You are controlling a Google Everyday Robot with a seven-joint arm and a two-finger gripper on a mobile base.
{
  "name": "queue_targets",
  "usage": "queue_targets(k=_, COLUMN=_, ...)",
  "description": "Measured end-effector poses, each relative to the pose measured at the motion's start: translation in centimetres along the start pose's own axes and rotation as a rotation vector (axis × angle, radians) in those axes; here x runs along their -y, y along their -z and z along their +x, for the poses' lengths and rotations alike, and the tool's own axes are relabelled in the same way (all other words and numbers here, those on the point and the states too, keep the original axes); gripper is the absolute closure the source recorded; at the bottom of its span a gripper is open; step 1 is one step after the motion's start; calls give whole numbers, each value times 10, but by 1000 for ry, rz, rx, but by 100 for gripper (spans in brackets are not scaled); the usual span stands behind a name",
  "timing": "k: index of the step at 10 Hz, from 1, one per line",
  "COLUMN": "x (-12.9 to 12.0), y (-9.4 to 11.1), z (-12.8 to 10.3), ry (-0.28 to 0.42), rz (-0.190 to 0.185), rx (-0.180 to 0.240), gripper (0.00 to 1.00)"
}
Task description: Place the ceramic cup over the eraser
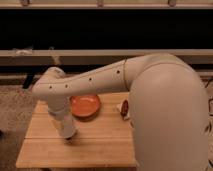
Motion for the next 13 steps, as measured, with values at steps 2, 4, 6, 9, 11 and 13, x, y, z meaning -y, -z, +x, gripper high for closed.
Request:
queue_targets(k=2, x=6, y=-15, z=0, ry=-18, rz=-9, rx=-3, gripper=29)
queue_targets(k=4, x=11, y=-26, z=0, ry=-35, rz=-10, rx=-11, gripper=29)
queue_targets(k=6, x=16, y=-31, z=4, ry=-53, rz=-8, rx=-20, gripper=29)
queue_targets(k=9, x=23, y=-28, z=11, ry=-78, rz=1, rx=-7, gripper=29)
queue_targets(k=11, x=35, y=-2, z=20, ry=-100, rz=18, rx=32, gripper=29)
queue_targets(k=13, x=50, y=34, z=35, ry=-122, rz=44, rx=75, gripper=29)
